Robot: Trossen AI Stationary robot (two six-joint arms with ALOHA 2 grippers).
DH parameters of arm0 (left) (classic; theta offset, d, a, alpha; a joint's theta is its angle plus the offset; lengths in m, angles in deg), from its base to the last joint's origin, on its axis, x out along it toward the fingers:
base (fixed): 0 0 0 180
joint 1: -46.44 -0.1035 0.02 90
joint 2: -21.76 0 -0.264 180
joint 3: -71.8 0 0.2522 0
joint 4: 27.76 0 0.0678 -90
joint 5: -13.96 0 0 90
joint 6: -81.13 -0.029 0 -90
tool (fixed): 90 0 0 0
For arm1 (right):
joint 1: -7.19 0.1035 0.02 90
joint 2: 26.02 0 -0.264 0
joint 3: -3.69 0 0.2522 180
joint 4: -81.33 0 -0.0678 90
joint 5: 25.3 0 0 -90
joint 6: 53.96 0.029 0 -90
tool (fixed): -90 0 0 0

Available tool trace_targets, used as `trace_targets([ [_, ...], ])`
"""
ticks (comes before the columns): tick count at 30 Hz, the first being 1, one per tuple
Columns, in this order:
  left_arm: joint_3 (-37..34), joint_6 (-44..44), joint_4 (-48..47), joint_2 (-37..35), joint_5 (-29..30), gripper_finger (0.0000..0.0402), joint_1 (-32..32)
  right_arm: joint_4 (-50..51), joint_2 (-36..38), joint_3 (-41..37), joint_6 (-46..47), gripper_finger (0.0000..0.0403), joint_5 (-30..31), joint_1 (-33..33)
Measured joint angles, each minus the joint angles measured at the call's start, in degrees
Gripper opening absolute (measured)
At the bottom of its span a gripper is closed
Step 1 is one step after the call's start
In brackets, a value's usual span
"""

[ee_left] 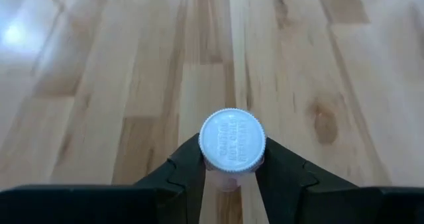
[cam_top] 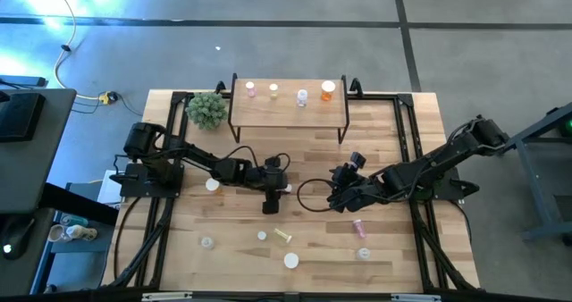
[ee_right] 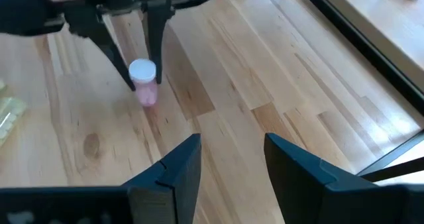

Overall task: Pick and place medicine bottles onto shelf by color
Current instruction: Put the top pink pill bottle aligned with the other pink pill bottle on the shelf

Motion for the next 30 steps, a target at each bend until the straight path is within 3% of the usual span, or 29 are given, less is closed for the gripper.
trace_targets([
  [11, 0.0, -3.3, -5.2, -11.0, 1.3, 0.0108, -1.3, 0.0, 0.0, 0.0, 0.0, 0.0156, -0.3, 0.0],
  [22, 0.1, -5.9, -13.5, -26.1, 12.1, 0.0108, -8.1, -0.2, 0.0, 0.0, 0.0, 0.0156, -0.4, 0.0],
  [30, 0.1, -7.8, -15.6, -31.7, 20.9, 0.0108, -17.1, -0.2, 0.0, 0.0, 0.0, 0.0156, -0.5, 0.0],
])
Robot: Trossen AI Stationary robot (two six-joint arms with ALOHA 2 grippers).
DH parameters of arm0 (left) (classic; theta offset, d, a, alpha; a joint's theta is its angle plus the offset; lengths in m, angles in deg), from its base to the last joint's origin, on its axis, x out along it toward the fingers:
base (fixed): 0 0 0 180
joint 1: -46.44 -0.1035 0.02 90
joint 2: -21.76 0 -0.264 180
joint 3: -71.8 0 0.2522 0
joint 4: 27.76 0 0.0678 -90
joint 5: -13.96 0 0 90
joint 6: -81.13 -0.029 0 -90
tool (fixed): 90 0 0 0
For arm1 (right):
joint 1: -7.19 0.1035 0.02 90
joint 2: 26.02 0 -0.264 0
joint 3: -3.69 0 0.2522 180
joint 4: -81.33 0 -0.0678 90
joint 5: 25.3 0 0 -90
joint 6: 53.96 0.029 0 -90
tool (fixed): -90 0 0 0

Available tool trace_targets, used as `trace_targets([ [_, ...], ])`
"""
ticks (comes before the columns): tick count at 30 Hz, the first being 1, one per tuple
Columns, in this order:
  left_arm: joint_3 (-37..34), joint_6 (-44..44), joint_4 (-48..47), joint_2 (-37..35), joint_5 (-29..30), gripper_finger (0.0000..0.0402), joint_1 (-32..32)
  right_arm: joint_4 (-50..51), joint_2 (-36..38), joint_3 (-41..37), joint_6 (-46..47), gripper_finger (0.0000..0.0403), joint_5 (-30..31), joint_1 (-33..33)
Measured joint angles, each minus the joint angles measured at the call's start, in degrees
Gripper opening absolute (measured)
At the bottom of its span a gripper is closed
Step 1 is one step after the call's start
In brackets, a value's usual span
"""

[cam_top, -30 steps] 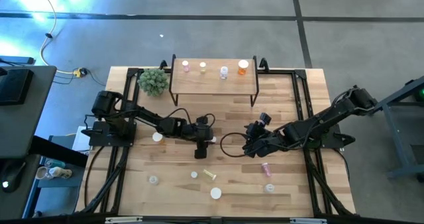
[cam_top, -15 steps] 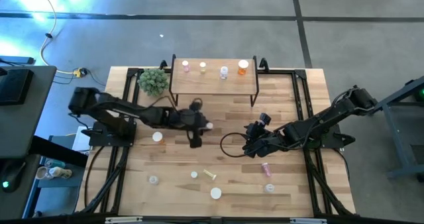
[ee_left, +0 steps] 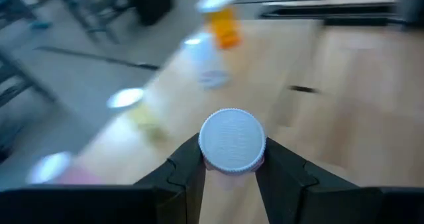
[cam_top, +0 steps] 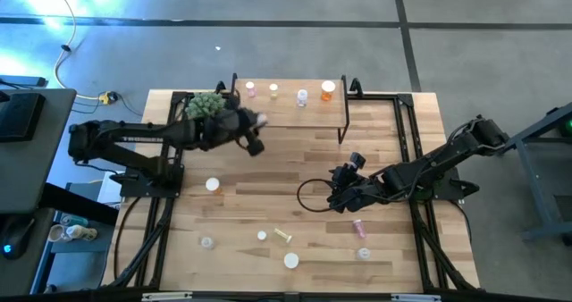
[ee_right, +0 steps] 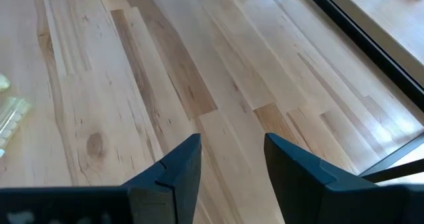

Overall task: Pick and place medicine bottles onto shelf by color
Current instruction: Put the top pink pill bottle aligned with the other pink pill bottle on the shelf

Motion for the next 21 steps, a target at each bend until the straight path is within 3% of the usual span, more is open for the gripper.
trace_targets([
  [9, 0.0, 6.2, -0.3, 0.1, -0.2, 0.0108, -12.1, 0.0, 0.0, 0.0, 0.0, 0.0156, 0.0, 0.0],
  [15, 6.3, 10.2, -9.9, 0.1, -4.5, 0.0108, -17.3, 0.0, 0.0, 0.0, -0.4, 0.0156, 0.0, 0.0],
  [21, 7.0, 12.7, -11.4, 0.5, -10.9, 0.0108, -18.5, 0.0, 0.0, 0.0, -0.4, 0.0156, 0.0, -0.1],
])
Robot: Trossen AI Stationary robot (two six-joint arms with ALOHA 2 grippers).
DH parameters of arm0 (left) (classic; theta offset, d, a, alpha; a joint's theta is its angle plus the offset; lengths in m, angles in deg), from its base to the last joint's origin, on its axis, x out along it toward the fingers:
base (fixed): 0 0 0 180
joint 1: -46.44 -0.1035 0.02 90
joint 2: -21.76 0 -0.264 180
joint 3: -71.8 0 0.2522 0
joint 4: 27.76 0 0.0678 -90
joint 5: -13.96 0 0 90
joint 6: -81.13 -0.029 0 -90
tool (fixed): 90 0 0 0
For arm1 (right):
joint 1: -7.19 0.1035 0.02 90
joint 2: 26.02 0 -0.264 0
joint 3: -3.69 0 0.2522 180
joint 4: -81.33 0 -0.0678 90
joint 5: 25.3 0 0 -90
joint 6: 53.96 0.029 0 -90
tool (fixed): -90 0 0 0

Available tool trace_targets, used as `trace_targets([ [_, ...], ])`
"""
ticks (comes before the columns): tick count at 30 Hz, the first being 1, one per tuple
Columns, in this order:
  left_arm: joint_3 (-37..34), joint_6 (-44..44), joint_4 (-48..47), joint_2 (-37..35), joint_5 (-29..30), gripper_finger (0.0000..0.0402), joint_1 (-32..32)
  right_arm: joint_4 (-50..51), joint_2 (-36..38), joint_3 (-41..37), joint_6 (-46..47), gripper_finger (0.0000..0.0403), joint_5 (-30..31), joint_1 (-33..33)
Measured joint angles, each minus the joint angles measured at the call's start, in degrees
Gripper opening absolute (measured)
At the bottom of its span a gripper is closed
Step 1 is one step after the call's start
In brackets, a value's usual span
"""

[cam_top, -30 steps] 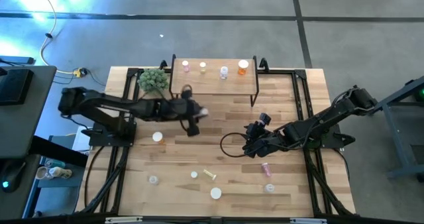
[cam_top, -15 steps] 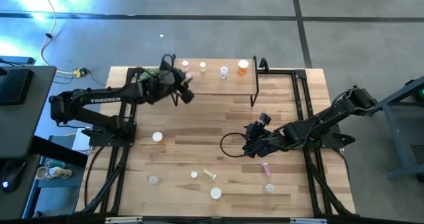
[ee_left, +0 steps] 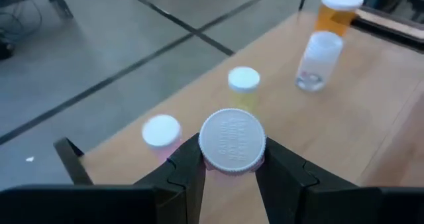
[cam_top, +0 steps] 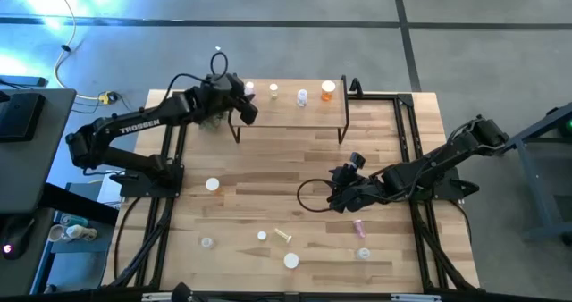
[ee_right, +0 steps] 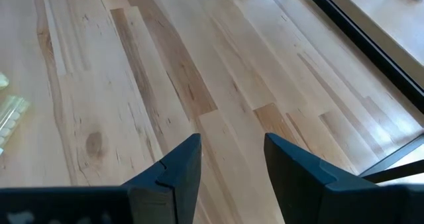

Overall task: Pick and place medicine bottles onto shelf by color
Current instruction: Put the top pink pill bottle aligned with the other pink pill bottle on the shelf

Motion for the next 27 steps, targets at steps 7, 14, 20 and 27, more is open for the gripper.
trace_targets([
  [7, 0.0, 0.4, -2.5, 3.5, 1.2, 0.0108, -0.1, 0.0, 0.0, 0.0, 0.4, 0.0156, -1.4, 0.1],
  [14, 0.0, 1.8, -3.5, 5.0, 2.0, 0.0108, -0.1, 0.1, 0.0, 0.0, 0.0, 0.0156, -1.5, 0.1],
  [20, 0.0, 3.5, -4.1, 5.8, 2.6, 0.0108, -0.1, 0.0, 0.0, 0.0, 0.0, 0.0156, -1.5, 0.1],
  [27, 0.0, 5.5, -4.7, 5.8, 2.4, 0.0108, -0.1, 0.0, 0.0, 0.0, 0.0, 0.0156, -1.6, 0.1],
])
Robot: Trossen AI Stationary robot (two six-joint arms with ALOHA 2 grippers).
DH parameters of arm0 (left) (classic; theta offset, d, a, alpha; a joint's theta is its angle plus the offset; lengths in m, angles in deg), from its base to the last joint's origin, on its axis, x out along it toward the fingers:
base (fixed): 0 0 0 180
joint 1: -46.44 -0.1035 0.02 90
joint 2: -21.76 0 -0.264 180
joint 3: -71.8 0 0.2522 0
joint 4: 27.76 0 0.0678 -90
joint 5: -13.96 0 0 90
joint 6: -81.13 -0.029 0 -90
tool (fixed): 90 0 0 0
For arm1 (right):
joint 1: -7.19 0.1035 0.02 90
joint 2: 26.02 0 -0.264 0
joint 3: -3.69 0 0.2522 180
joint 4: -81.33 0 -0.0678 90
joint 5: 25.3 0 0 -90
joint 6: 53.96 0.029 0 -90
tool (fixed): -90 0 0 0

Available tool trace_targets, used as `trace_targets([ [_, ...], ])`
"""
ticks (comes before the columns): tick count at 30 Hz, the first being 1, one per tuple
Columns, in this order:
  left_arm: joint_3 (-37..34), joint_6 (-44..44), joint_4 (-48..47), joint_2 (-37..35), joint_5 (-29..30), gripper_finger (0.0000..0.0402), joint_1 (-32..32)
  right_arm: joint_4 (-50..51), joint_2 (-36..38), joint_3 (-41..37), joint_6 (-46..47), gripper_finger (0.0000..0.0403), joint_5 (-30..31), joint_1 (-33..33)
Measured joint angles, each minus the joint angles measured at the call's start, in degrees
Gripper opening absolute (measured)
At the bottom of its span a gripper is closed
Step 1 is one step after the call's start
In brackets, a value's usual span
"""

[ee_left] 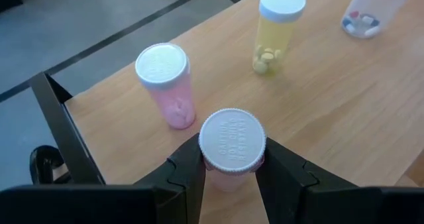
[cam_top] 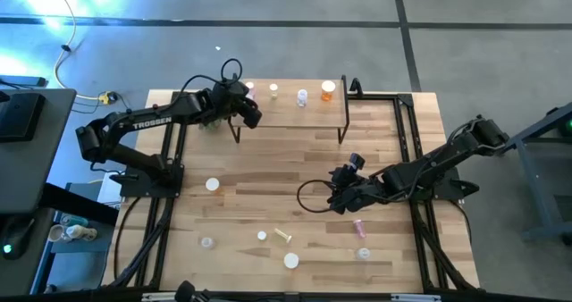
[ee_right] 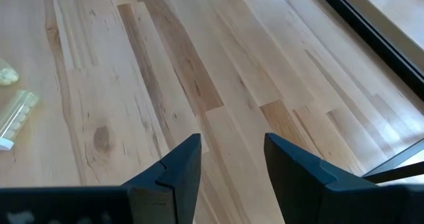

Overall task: Pick and place medicine bottles onto shelf by color
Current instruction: Put the top pink pill bottle aligned with the other pink pill bottle on the shelf

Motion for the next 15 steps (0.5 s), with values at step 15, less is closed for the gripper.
trace_targets([
  [15, 0.0, 1.0, -0.5, 0.0, -0.2, 0.0114, 0.0, 0.0, 0.0, 0.0, 0.0, 0.0156, 0.0, 0.0],
])
